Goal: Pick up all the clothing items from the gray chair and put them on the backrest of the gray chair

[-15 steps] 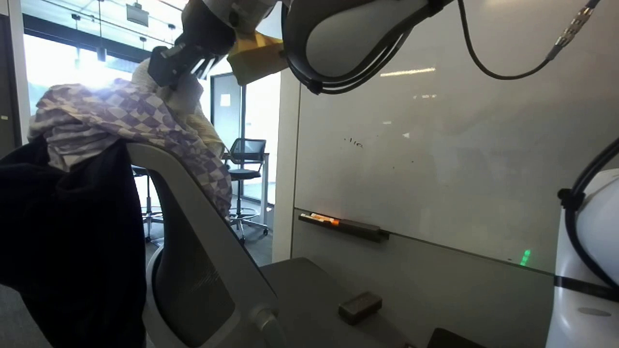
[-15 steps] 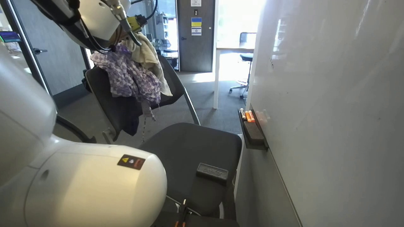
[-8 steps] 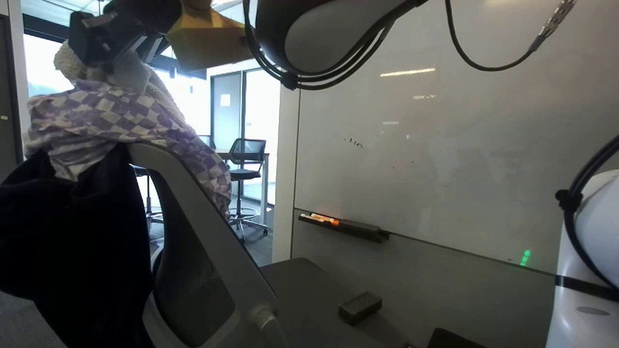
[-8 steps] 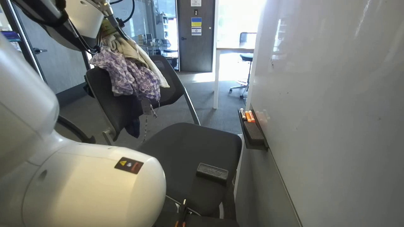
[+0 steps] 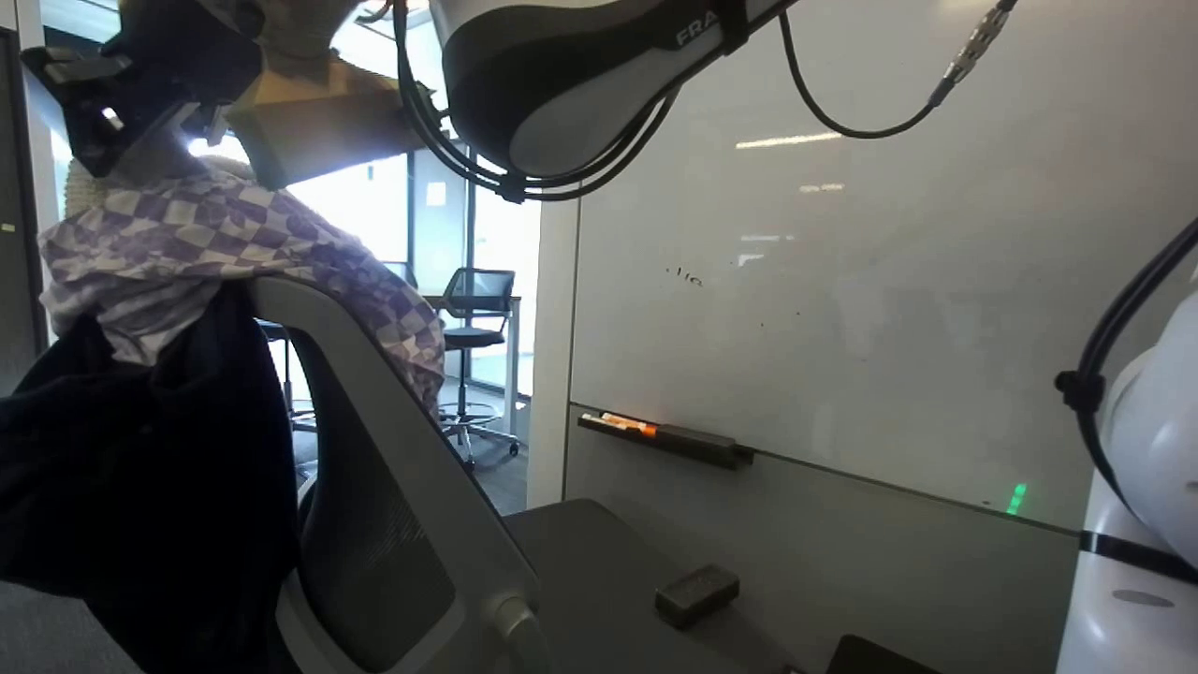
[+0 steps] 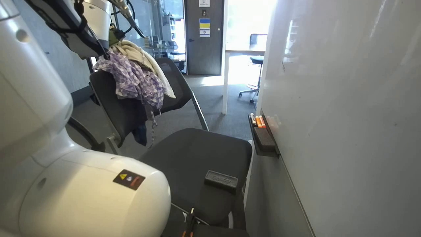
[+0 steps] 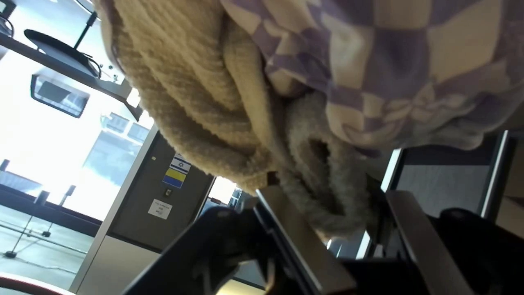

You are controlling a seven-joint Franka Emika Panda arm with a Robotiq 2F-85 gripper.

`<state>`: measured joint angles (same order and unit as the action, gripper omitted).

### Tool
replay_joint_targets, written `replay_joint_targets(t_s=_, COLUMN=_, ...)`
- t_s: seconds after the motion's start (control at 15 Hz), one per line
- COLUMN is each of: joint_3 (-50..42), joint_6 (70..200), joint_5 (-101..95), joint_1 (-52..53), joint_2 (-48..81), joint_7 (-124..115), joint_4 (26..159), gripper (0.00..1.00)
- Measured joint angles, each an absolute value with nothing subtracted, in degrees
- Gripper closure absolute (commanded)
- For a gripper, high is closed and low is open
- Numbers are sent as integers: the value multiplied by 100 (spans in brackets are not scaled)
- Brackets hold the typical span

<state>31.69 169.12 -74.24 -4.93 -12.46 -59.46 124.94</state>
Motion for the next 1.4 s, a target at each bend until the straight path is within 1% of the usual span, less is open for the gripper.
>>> replay_joint_targets(t_s=0.07, joint_3=3186, joint_6=16900, joint_5=-7496, joint_1=-506, joint_2=-1195, joint_7=-6043, joint_4=12451, gripper=11)
replay_joint_targets(t_s=0.13, joint_3=3187, joint_6=16892, joint_5=-7502, joint_1=-507, joint_2=-1161, joint_7=-6085, joint_4=12432, gripper=5)
replay_joint_targets(t_s=0.2, joint_3=3186, joint_6=16872, joint_5=-7495, joint_1=-507, joint_2=-1136, joint_7=-6101, joint_4=12430, gripper=0)
replay_joint_targets(t_s=0.6, joint_3=2991, joint_6=16863, joint_5=-7267, joint_1=-530, joint_2=-1240, joint_7=-6269, joint_4=12428, gripper=0)
replay_joint_targets(t_s=0.8, joint_3=2745, joint_6=16989, joint_5=-6358, joint_1=-426, joint_2=-1366, joint_7=-6029, joint_4=12535, gripper=0)
replay_joint_targets(t_s=0.87, joint_3=2571, joint_6=16989, joint_5=-5859, joint_1=-236, joint_2=-1371, joint_7=-5759, joint_4=12636, gripper=0)
replay_joint_targets(t_s=1.2, joint_3=1287, joint_6=16922, joint_5=-3466, joint_1=1456, joint_2=-1436, joint_7=-4353, joint_4=13159, gripper=0)
replay_joint_targets(t_s=1.27, joint_3=1132, joint_6=16882, joint_5=-3068, joint_1=1673, joint_2=-1554, joint_7=-4052, joint_4=13189, gripper=0)
replay_joint_targets(t_s=1.4, joint_3=1127, joint_6=16727, joint_5=-2212, joint_1=1749, joint_2=-1903, joint_7=-3362, joint_4=13220, gripper=0)
